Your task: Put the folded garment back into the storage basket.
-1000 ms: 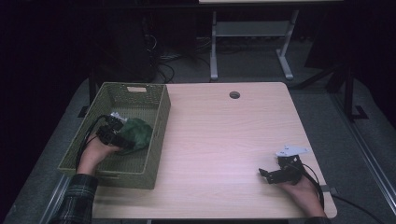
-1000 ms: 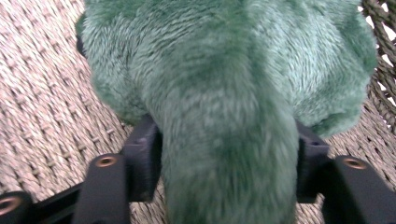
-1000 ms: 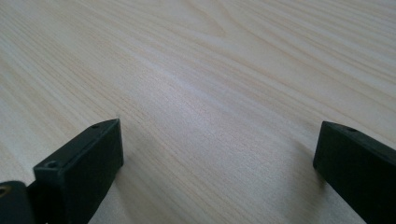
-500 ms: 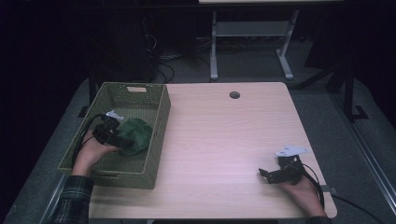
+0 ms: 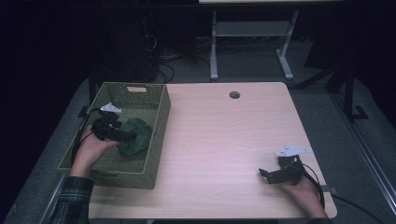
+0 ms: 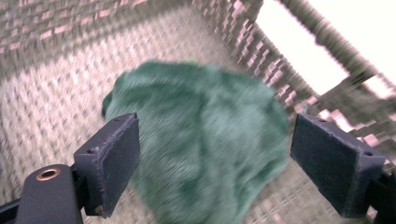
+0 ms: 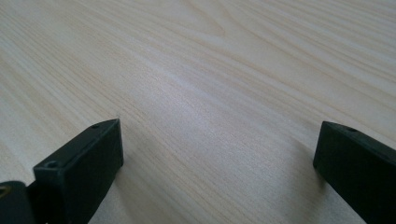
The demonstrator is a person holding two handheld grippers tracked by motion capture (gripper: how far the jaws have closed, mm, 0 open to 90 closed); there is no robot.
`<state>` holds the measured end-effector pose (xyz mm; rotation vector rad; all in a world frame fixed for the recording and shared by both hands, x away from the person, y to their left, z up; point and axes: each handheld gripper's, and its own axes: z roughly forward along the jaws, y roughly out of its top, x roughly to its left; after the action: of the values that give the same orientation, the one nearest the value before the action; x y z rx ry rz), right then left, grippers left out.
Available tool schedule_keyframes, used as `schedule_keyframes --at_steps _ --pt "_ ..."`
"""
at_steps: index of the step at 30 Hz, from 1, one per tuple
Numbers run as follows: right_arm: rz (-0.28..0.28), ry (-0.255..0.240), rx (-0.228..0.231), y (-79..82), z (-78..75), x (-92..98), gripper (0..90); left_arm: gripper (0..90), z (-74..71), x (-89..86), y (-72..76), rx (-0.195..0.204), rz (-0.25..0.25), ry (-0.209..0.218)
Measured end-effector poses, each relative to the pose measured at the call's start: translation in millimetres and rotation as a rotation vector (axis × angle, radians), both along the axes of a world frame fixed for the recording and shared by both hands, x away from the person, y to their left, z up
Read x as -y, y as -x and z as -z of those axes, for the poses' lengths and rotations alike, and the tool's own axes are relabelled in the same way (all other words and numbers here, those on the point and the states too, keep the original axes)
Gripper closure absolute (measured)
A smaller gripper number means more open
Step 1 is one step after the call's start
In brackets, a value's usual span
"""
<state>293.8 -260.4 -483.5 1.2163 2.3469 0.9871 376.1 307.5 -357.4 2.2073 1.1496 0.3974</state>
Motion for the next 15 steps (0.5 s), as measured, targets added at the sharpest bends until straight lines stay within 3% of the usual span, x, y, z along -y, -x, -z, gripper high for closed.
schedule_keyframes --at_steps 5,15 --pt "0.000 0.000 0.000 0.0 0.0 0.0 1.2 15.4 -11.4 15.1 4.4 0.028 0.026 0.060" --pt "0.000 0.000 0.000 0.0 0.0 0.0 1.2 15.5 -28.0 56.0 12.5 0.084 0.084 0.112"
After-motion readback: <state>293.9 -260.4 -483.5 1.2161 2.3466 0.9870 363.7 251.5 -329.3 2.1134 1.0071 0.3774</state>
